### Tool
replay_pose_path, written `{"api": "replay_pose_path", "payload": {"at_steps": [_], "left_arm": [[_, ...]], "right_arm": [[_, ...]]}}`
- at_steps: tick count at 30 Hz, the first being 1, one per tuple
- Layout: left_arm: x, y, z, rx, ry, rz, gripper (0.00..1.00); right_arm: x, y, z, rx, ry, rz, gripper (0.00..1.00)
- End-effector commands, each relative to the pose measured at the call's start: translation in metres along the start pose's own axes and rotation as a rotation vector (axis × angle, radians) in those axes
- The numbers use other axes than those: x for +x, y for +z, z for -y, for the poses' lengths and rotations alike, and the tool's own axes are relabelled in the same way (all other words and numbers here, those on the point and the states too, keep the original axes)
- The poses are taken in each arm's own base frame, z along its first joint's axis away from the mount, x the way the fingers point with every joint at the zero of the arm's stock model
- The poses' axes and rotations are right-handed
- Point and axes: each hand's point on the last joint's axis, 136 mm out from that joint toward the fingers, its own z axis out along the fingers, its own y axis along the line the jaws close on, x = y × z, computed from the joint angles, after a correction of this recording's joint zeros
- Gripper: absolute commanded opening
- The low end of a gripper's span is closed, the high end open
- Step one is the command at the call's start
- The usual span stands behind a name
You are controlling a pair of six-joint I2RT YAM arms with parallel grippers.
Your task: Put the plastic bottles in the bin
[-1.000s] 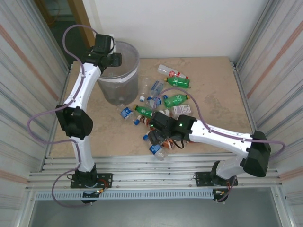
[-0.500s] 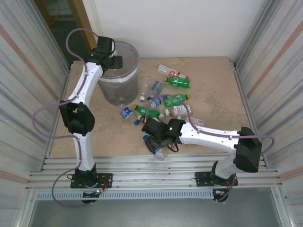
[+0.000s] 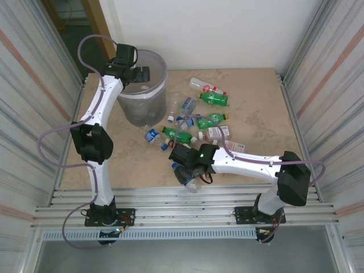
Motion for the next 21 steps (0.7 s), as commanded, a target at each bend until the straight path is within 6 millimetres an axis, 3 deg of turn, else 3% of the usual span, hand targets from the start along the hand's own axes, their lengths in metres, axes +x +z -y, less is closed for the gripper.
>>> {"api": "replay_pose_path", "payload": {"at_steps": [1,17,21], "left_arm": [[-0.015,-0.040,-0.002,0.040,-0.047,0.084,0.99],[0.046,-0.118,0.038,0.186,-0.032,0.165,0.99],[0.052,-0.135,0.042,0.227,-0.040,0.194,0.99]], "right_arm": [[0.013,0.009,-0.005,0.001,-0.004,-0.047,0.68],[0.035,0.036,-0.004,0.050,-0.053,-0.139,0.61],[0.035,0.042,-0.004,0.064,-0.071,-0.150,0.59]]}}
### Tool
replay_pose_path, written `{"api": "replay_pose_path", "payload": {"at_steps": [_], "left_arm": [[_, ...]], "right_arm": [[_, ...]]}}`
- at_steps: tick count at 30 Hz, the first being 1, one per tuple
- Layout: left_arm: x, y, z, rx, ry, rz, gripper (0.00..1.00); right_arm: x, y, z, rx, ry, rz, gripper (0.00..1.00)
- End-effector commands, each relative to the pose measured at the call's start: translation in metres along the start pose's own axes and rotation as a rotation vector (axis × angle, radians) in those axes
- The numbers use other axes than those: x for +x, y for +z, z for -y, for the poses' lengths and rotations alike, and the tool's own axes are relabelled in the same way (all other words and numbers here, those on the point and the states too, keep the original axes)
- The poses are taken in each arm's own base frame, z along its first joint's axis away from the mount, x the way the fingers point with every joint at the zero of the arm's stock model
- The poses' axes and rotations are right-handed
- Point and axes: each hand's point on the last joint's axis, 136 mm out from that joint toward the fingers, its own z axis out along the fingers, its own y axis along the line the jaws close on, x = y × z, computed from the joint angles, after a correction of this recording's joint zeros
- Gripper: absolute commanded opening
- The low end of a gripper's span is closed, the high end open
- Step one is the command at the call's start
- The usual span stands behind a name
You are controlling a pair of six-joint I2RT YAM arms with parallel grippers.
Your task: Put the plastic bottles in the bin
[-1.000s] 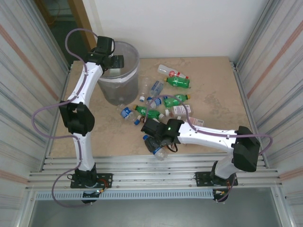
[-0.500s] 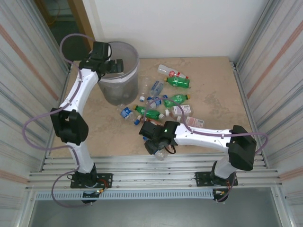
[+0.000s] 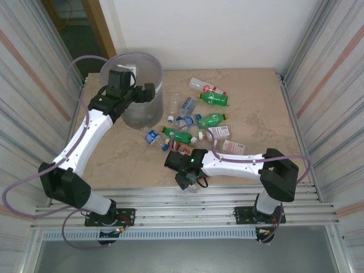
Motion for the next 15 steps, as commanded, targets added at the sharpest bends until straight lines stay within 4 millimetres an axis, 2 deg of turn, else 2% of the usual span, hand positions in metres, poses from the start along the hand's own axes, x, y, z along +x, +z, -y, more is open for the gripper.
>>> {"api": "replay_pose_path", "payload": {"at_steps": [1,6,11,15], "left_arm": [[0.001,-0.015,0.005,0.040,-0.040,0.030,0.99],[-0.011,-0.024,-0.001,0.011,-0.024,0.063,0.99],[-0.017,-0.032,0.009,0.070,-0.028,0.079,0.99],[-0.022,-0.044,0.013,0.097,-0.039,0.107,0.99]], "right_arm": [[0.007,0.009,0.003,0.031,-0.024,-0.032,0.59],[0.005,0.016,0.001,0.040,-0.043,-0.041,0.57],[0.004,0.028,0.002,0.052,-0.054,-0.056,0.56],[0.000,0.033,0.002,0.045,-0.059,-0.057,0.61]]}}
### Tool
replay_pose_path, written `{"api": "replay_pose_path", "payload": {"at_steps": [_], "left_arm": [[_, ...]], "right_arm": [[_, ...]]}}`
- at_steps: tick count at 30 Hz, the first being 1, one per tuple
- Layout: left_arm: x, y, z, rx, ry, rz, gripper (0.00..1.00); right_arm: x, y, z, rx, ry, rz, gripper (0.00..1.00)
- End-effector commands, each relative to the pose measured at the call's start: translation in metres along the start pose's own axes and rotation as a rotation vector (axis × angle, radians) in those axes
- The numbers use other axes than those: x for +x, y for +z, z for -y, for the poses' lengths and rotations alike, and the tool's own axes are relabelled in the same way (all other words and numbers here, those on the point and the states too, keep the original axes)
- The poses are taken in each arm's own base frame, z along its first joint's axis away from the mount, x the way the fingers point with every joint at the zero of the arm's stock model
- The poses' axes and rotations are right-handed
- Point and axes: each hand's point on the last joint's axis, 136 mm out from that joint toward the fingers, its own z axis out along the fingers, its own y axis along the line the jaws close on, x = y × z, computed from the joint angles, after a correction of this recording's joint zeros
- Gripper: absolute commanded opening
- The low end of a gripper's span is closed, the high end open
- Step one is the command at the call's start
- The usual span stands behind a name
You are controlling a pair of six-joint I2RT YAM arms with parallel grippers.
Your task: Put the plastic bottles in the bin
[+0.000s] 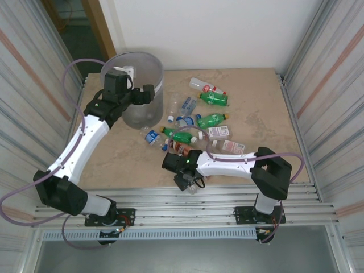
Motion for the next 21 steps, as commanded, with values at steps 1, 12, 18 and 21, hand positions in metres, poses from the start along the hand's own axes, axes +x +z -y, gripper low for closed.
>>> {"api": "replay_pose_path", "payload": {"at_steps": [1,12,18,21], "left_arm": [[-0.022,-0.029,0.009,0.052,-0.021,0.083,0.99],[-0.022,-0.070,-0.001,0.039,-0.032,0.161,0.99],[-0.016,-0.085,-0.008,0.022,-0.050,0.194,0.99],[-0.011,-0.089,-0.011,0.023,-0.067,0.198,0.99]], "right_arm": [[-0.001,0.017,0.004,0.022,-0.026,-0.028,0.62],[-0.013,0.026,0.003,0.021,-0.045,-0.021,0.60],[-0.026,0.016,0.004,0.023,-0.058,0.013,0.46],[-0.038,0.001,0.006,0.025,-0.061,0.056,0.40]]}}
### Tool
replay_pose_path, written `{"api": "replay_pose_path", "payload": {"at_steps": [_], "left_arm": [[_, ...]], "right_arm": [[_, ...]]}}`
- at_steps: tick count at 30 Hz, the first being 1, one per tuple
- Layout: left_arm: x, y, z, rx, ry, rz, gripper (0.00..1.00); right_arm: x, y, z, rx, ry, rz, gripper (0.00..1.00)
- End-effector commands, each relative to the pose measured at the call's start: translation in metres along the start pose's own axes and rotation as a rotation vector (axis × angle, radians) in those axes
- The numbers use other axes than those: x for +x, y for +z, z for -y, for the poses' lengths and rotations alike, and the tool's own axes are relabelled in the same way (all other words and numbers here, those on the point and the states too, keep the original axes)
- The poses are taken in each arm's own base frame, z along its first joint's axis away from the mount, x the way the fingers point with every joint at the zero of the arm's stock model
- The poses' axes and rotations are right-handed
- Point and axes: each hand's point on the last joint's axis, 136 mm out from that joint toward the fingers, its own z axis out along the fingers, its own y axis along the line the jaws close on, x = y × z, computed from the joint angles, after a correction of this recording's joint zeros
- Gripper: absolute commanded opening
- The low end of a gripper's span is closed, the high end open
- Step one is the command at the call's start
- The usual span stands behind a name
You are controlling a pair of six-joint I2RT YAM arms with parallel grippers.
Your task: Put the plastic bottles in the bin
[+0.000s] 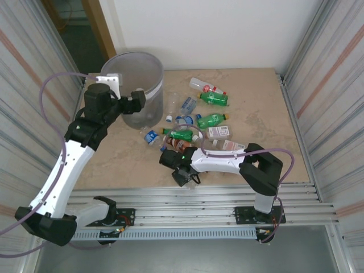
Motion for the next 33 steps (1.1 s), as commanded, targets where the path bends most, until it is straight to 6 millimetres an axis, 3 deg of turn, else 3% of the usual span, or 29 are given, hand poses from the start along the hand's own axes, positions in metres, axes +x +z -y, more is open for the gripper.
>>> {"api": "replay_pose_path", "payload": {"at_steps": [1,9,20,26,33], "left_arm": [[-0.005,-0.011,-0.005,-0.016,-0.040,0.049,0.99],[0.001,-0.022,-0.001,0.031,-0.082,0.064,0.99],[0.015,-0.022,0.017,0.157,-0.098,0.068,0.99],[0.017,-0.022,0.036,0.285,-0.100,0.095,0.98],[0.003,-0.034,0.088,0.593,-0.113,0.085,0.94]], "right_arm": [[-0.021,-0.022,0.004,0.010,-0.019,0.069,0.37],[-0.063,-0.081,0.014,0.005,-0.010,0.263,0.31],[-0.137,-0.172,0.052,-0.085,0.093,0.661,0.31],[-0.168,-0.211,0.067,-0.127,0.115,0.863,0.31],[-0.185,-0.243,0.068,-0.202,0.072,1.035,0.31]]}}
